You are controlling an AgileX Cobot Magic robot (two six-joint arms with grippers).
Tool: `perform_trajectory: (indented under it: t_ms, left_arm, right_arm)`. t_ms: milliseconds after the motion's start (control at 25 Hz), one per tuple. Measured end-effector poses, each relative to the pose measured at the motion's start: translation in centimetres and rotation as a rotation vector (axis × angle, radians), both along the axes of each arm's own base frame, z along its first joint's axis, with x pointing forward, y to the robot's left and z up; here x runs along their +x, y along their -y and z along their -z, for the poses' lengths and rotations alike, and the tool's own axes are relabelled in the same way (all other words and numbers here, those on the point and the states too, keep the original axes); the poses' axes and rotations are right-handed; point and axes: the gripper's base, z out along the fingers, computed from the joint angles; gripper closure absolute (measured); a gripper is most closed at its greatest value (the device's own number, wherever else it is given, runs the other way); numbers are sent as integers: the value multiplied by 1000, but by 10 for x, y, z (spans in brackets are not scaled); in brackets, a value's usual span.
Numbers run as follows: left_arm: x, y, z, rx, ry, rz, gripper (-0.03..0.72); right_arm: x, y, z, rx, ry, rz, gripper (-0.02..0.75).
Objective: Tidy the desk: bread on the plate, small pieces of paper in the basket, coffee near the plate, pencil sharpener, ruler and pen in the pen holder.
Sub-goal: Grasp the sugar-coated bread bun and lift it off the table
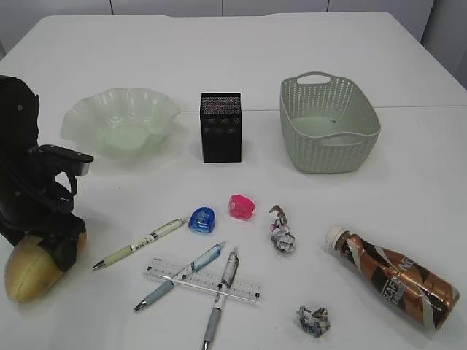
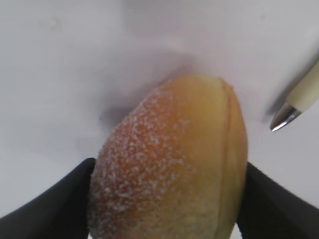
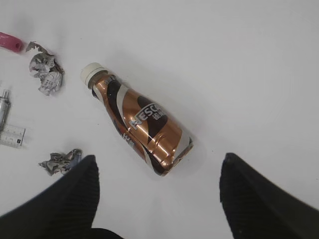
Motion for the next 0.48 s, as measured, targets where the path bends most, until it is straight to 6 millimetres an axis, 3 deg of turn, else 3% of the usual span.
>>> perform_trajectory:
  t_ms: [160, 360, 480]
  left_arm:
    - [0, -1, 2, 8, -4, 6, 133]
    - [1, -1, 1, 20, 2, -18, 288]
    - [1, -1, 1, 23, -1, -34, 322]
  right_arm:
    - [0, 0, 0, 0, 0, 0, 186]
    - [0, 2, 0, -22, 2, -2, 186]
    - [2, 3, -1, -39, 24, -2, 186]
